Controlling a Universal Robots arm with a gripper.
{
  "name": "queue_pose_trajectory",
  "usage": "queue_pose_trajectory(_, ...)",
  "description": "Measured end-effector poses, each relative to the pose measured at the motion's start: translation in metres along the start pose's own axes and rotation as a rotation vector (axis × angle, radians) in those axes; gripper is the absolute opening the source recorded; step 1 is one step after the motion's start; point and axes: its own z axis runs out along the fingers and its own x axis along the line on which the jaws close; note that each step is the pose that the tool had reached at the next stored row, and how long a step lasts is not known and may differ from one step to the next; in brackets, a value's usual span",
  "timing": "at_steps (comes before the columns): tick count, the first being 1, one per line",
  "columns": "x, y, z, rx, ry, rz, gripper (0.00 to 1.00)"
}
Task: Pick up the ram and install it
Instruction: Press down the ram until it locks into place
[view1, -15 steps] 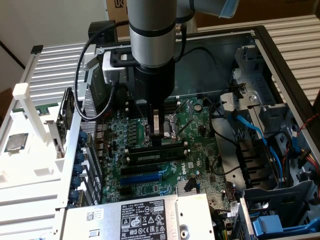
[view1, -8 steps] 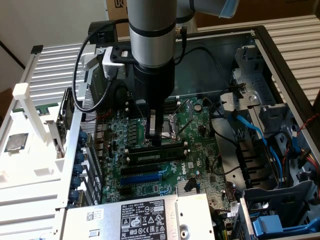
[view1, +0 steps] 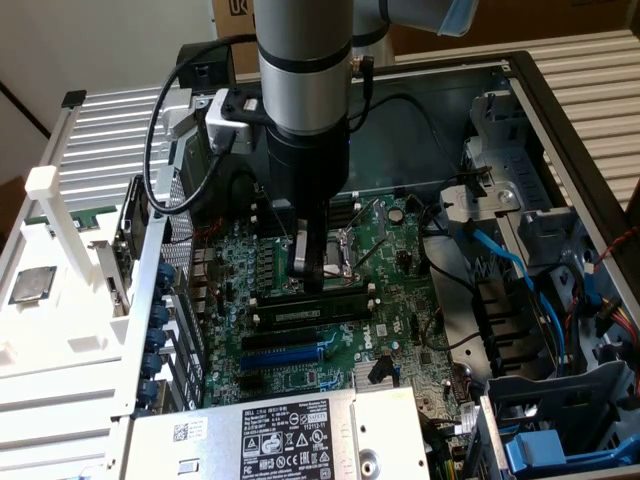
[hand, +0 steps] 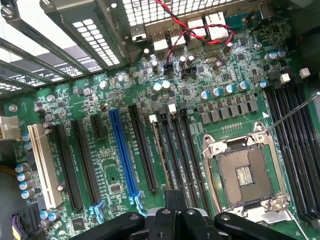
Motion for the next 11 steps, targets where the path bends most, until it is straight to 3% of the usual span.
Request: queue_pose_trajectory(11,0.0000,0.0000,0.0000,0.0038,0.0153,0.137,0.10)
